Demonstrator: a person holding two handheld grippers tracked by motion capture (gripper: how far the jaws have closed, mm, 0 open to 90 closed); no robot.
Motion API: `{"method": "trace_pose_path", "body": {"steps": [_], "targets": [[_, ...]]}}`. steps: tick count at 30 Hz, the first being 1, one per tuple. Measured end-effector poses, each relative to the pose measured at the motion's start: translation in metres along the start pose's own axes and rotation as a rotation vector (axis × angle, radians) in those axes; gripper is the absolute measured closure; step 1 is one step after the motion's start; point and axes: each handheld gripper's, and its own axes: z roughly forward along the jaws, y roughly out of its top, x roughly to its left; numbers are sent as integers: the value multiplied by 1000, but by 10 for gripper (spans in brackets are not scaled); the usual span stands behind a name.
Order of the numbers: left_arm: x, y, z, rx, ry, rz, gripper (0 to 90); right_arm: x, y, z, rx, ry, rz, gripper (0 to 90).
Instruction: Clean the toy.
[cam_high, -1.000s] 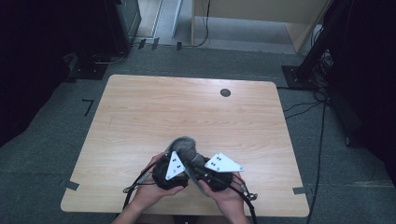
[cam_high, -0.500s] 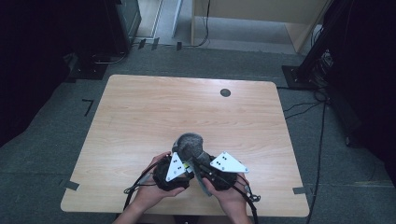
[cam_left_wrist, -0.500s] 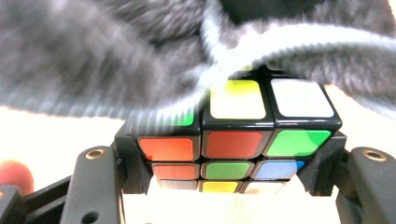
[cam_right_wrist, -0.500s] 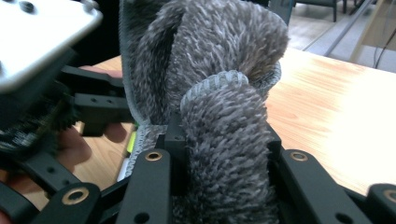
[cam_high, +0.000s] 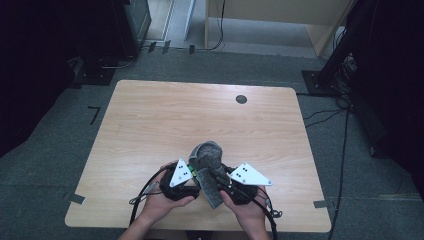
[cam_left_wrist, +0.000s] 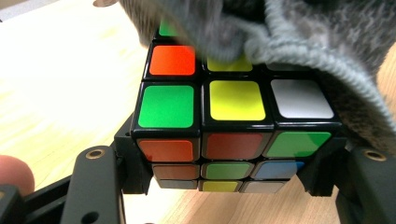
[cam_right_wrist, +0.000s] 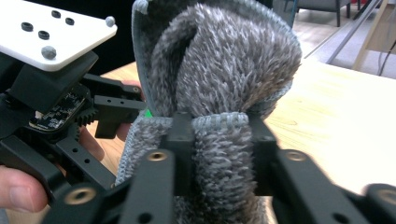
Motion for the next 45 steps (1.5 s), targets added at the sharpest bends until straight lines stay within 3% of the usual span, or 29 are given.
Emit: {"method": "trace_pose_path", "body": {"steps": [1,2,4,5,7,9,12,14,17,18,19,20,22,24,26,29,30,32,35,37,38,40,43,45], "targets": [[-6,1,2,9,11,34,342,4,2,-1,3,21,-10,753],[-6,1,2,9,11,34,342,4,2,-1,3,21,-10,753],[-14,3,2,12,39,85,342,12,4,2,24,65,-25,758],[-18,4,2,14,53,105,342,21,5,4,45,36,-81,759],[-19,5,0,3,64,120,342,19,7,3,37,9,-74,759],[-17,5,-4,-13,64,120,343,10,8,-1,20,-48,-40,758],[-14,5,-5,-27,68,104,342,1,7,-3,30,-77,-1,760],[-13,5,-4,-15,80,112,343,3,5,-5,20,-24,31,764],[-18,4,-2,1,80,135,343,22,6,0,30,53,-21,767],[-19,4,-1,3,85,143,342,28,5,3,39,54,-45,767],[-19,4,-1,7,84,147,342,30,6,5,44,24,-60,767],[-18,4,-1,2,76,140,342,30,6,5,44,24,-60,767],[-16,4,-2,-5,73,125,342,19,6,3,27,-7,-21,768],[-13,4,-3,-17,74,113,342,6,4,-1,26,-73,19,767],[-10,4,-4,-25,74,101,342,5,4,-2,20,-60,24,766],[-14,3,-1,-8,80,117,342,18,4,-1,18,-27,-25,763],[-16,3,0,-2,72,129,342,27,3,3,23,24,-46,761],[-21,3,3,8,81,148,342,31,2,5,39,0,-87,761],[-18,3,1,-4,67,129,342,23,2,4,28,-16,-69,761],[-14,4,-2,-15,61,118,342,15,2,2,16,-91,-67,761],[-12,4,-2,-23,56,109,342,11,2,1,22,-106,-61,761],[-11,4,-3,-29,53,104,342,14,3,-2,6,-58,-42,759],[-13,5,-1,-17,43,109,343,29,3,2,3,8,-92,752],[-16,4,0,-8,49,119,343,32,2,4,4,-5,-111,751]]}}
